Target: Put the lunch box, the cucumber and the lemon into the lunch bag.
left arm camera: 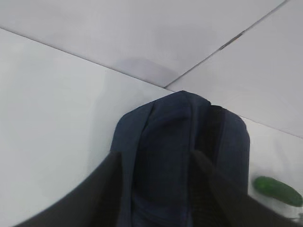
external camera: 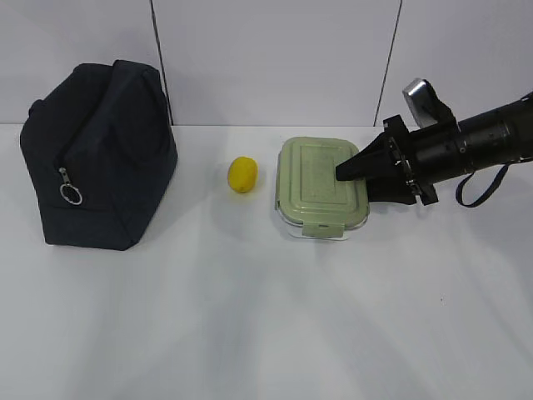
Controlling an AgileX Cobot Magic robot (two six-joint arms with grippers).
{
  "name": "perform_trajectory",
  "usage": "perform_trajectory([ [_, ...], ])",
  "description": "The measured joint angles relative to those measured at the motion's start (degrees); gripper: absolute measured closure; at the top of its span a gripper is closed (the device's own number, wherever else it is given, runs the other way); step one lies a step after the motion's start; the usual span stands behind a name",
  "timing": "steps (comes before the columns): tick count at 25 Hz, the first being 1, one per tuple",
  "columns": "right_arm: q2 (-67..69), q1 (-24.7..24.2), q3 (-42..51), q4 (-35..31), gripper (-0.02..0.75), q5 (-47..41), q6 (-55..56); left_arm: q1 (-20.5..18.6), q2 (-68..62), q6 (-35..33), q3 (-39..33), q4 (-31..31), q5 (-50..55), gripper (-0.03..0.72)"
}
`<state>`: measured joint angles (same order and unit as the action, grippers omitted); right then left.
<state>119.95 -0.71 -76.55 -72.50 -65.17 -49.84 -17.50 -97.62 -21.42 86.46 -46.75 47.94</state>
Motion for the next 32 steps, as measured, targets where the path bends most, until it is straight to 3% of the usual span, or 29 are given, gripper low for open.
perform_trajectory([
  [3, 0.00, 0.00, 0.00, 0.00, 0.337, 0.00, 0.13, -1.98, -5.68, -3.24, 6.24, -4.12, 8.54, 0.368],
  [6, 0.00, 0.00, 0.00, 0.00, 0.337, -0.10, 0.26, -1.94, -9.41, -4.30, 8.11, -5.30, 11.75, 0.368],
  [12, -0.11, 0.00, 0.00, -0.21, 0.337, -0.22, 0.71, 1.66, -11.95, -6.33, 8.15, -4.17, 12.09, 0.368],
  [20, -0.11, 0.00, -0.08, -1.46, 0.337, -0.22, 0.95, 9.48, -12.72, -6.45, 8.24, 3.39, 7.86, 0.339],
  [32, -0.18, 0.09, -0.08, -1.49, 0.337, -0.11, 0.94, 10.65, -16.62, -5.13, 8.37, 3.15, 9.34, 0.272],
])
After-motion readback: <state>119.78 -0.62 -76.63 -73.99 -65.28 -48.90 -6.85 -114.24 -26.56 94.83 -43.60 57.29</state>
